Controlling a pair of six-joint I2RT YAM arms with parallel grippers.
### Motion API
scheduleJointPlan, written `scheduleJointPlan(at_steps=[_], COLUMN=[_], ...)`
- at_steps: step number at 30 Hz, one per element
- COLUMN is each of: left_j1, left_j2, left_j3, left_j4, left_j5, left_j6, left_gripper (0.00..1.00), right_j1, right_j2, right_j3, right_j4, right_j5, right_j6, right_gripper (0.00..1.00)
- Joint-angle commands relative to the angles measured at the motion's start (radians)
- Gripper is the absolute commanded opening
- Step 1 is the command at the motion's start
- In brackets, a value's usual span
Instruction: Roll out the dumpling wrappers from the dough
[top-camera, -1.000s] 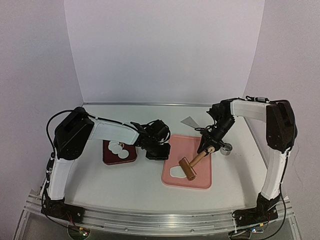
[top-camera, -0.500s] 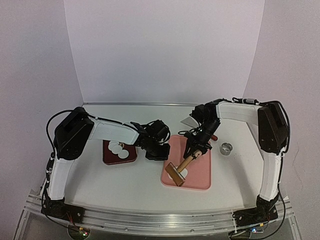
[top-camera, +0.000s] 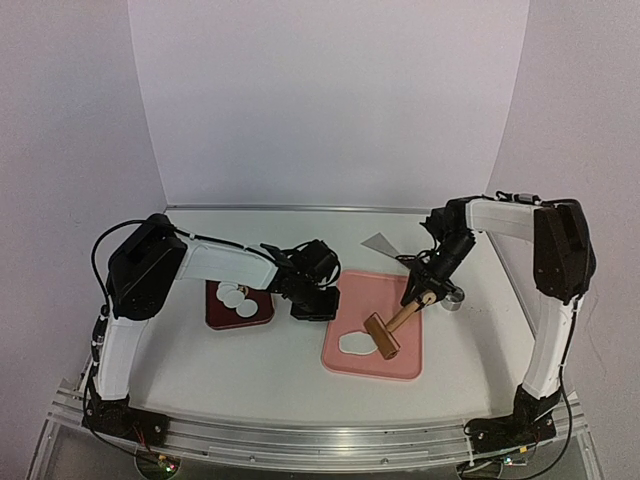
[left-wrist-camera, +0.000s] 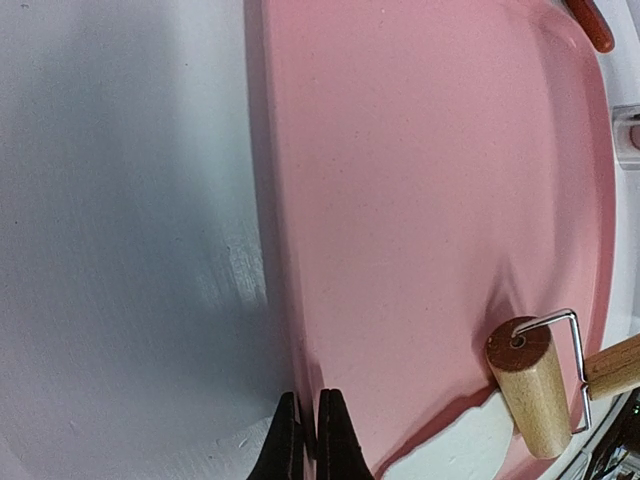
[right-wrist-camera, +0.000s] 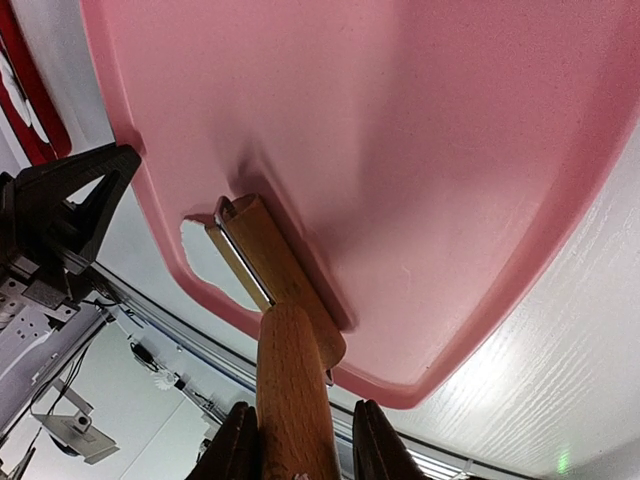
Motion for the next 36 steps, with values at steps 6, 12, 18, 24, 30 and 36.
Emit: scheduleJointPlan(at_steps=[6, 12, 18, 24, 30, 36], left_j1=[0.005, 0.005, -0.020, -0.041, -0.040, -0.031], left_j2=[-0.037, -0.103, -0.183, -0.236, -0.290, -0.304], left_j3=[0.028, -0.040, -0.124, -0.126, -0.100, -0.053], left_j4=[-0.064, -0.064, -0.009, -0.045, -0.072, -0.135], left_j5=[-0.045, -0.034, 0.058, 0.035, -0.010, -0.057], left_j6=[0.009, -0.042, -0.108, -0.161, -0.168, -0.144], left_gripper=[0.00, 0.00, 0.00, 0.12, 0.47, 0.77], right_j1=[-0.014, -0.039, -0.039, -0.039, -0.042, -0.099], right_j2=[0.023, -0.082, -0.172, -0.268, -0.360, -0.437], right_j3=[0.003, 0.058, 0.112, 0.132, 0.091, -0.016], right_j4=[-0.024, -0.034, -0.011, -0.006, -0.009, -0.020], right_j5=[0.549, 0.487, 0.132, 0.104, 0.375, 0.429], right_j6=[0.046, 0.052, 0.086, 0.143, 0.206, 0.216], right_gripper=[0.00, 0.00, 0.00, 0.00, 0.00, 0.00])
